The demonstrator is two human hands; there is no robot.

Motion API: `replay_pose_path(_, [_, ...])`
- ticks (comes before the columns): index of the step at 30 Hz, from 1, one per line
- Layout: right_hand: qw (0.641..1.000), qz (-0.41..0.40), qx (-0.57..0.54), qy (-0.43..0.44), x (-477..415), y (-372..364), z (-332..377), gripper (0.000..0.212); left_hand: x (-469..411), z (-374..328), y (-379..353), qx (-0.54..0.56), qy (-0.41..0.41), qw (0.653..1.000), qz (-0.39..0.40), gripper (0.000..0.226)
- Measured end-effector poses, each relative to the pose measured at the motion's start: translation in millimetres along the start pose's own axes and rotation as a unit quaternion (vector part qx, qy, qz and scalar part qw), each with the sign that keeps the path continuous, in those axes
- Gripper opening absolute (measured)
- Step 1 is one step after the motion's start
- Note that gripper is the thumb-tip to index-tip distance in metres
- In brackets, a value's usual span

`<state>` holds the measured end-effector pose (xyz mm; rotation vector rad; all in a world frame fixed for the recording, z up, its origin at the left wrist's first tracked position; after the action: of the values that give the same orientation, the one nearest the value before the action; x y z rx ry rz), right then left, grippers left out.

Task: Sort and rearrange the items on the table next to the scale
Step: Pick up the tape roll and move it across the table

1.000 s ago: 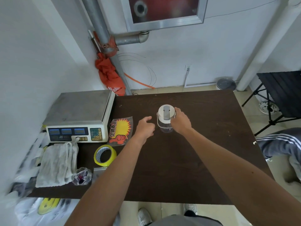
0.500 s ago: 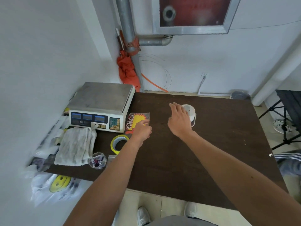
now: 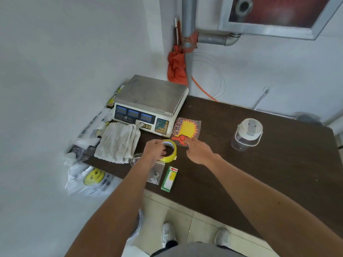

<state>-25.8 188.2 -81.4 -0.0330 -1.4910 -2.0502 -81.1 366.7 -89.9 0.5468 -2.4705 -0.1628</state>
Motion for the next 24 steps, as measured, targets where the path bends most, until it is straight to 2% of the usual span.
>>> replay_pose_path(3, [0.999, 0.042, 0.009, -0.002, -8, -19, 12, 0.050, -2, 12, 16, -0.004, 0.011, 1.000, -0.004, 0.019])
replay_pose_path(6, [0.998, 0.067, 0.007, -0.003, -14, -35, 25, 0.055, -5, 22, 28, -0.025, 0.018, 1.000, 0.002, 0.026])
replay_pose_path(10, [0.996, 0.066, -0.048, -0.043, -19, -50, 36, 0.062, -5, 28, 34, -0.045, 0.007, 0.999, 0.002, 0.034])
replay_pose_path(13, [0.990, 0.060, -0.097, -0.088, -26, -59, 37, 0.054, -8, 28, 32, -0.048, 0.002, 0.999, 0.010, 0.041])
replay_pose_path(16, [0.984, 0.071, -0.119, -0.117, -28, -64, 37, 0.044, -12, 28, 28, -0.094, -0.010, 0.995, 0.016, 0.012])
replay_pose_path(18, [0.977, 0.082, -0.145, -0.133, -30, -65, 37, 0.042, -14, 28, 25, -0.116, -0.010, 0.993, 0.027, 0.017])
replay_pose_path(20, [0.965, 0.089, -0.193, -0.155, -31, -64, 39, 0.040, -18, 28, 22, -0.106, 0.001, 0.994, 0.031, 0.008])
replay_pose_path(21, [0.955, 0.087, -0.227, -0.168, -33, -63, 41, 0.034, -20, 29, 20, -0.088, 0.013, 0.995, 0.036, 0.009])
replay_pose_path(24, [0.934, 0.084, -0.290, -0.191, -37, -60, 45, 0.015, -26, 33, 15, -0.046, 0.057, 0.996, 0.041, 0.031])
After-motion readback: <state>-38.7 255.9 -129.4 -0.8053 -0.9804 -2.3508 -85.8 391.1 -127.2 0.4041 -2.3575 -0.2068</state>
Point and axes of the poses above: each hand's wrist, its own x-axis away from the middle knuckle, its own y-axis out of the back of the hand, z = x × y, the point moved 2 cm from there along -x, towards the middle knuckle, and after that the axes turned 3 degrees about -y, right-handed, at the moved point
